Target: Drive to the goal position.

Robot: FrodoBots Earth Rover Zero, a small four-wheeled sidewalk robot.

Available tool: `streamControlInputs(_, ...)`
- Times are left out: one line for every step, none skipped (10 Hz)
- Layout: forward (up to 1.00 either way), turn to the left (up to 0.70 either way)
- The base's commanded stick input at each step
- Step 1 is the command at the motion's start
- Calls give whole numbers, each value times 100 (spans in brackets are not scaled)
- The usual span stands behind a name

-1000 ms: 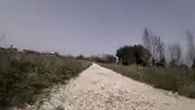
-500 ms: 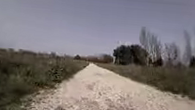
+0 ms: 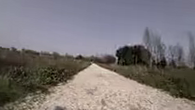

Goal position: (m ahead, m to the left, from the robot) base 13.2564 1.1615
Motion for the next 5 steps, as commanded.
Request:
streamControlInputs(70, 0)
streamControlInputs(70, 0)
streamControlInputs(70, 0)
streamControlInputs(70, 0)
streamControlInputs(70, 0)
